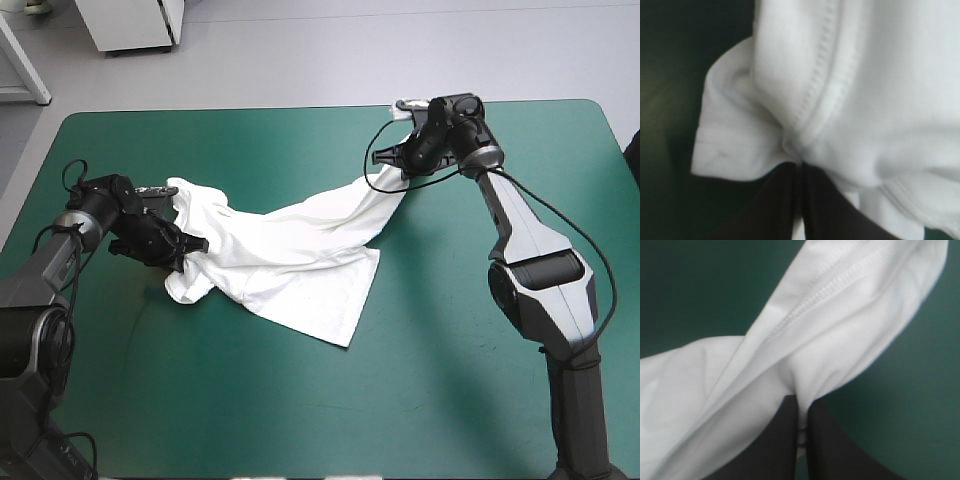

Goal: Fold the cloth

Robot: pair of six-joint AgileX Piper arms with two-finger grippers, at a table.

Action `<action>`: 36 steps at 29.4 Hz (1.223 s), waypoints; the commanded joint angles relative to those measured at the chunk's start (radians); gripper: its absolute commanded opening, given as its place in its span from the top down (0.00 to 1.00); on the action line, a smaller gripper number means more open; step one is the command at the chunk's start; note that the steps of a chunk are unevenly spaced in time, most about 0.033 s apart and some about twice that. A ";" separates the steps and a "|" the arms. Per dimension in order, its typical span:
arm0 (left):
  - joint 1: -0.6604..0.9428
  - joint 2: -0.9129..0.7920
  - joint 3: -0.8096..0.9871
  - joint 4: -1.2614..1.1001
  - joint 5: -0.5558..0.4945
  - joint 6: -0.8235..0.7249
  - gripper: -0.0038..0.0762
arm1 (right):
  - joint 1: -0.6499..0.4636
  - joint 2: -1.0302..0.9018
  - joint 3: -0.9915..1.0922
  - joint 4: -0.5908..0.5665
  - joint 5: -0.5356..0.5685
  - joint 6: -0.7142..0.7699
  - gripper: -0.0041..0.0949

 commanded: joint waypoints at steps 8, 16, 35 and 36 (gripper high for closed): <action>-0.005 -0.390 -0.184 0.137 0.097 -0.060 0.96 | -0.007 -0.345 -0.307 -0.010 0.017 0.092 0.98; -0.005 -0.592 -0.467 0.225 0.161 -0.060 0.96 | -0.007 -0.635 -0.329 -0.168 0.017 0.090 0.98; -0.005 -0.726 -0.630 0.319 0.255 -0.101 0.96 | -0.007 -0.924 -0.324 -0.274 0.017 0.074 0.98; -0.005 -0.726 -0.628 0.304 0.260 -0.087 0.96 | -0.007 -0.917 -0.321 -0.247 0.017 0.066 0.98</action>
